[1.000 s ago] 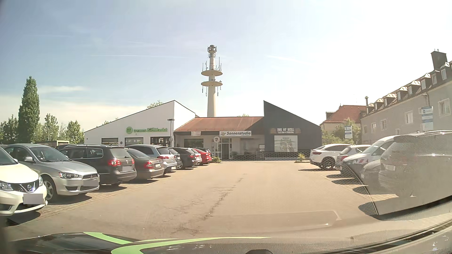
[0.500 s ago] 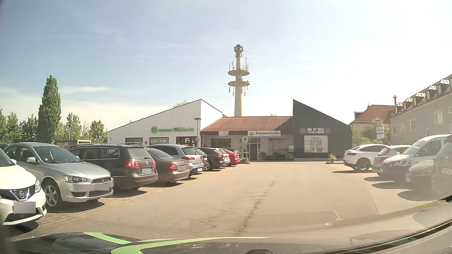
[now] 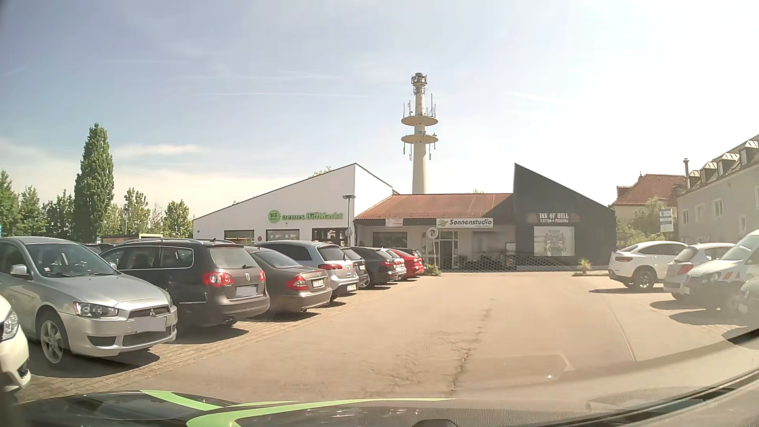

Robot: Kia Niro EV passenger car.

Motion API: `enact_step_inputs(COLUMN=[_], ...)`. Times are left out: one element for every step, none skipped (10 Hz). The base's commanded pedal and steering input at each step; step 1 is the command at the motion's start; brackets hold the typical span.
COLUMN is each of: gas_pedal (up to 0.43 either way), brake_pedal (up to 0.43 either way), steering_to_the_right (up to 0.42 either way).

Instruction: Follow the waypoints while adhering to traffic rules and regulations

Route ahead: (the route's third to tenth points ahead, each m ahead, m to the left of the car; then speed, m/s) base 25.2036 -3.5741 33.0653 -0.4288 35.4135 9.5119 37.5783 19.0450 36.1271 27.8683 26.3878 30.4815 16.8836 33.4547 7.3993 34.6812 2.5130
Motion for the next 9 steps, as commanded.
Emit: enact_step_inputs(gas_pedal=[0.079, 0.079, 0.079, 0.079, 0.079, 0.079, 0.079, 0.087, 0.087], brake_pedal=[0.0, 0.0, 0.0, 0.0, 0.0, 0.0, 0.0, 0.0, 0.0], steering_to_the_right=[0.04, 0.07, 0.089, 0.106, 0.111, 0.112, 0.112, 0.112, 0.112])
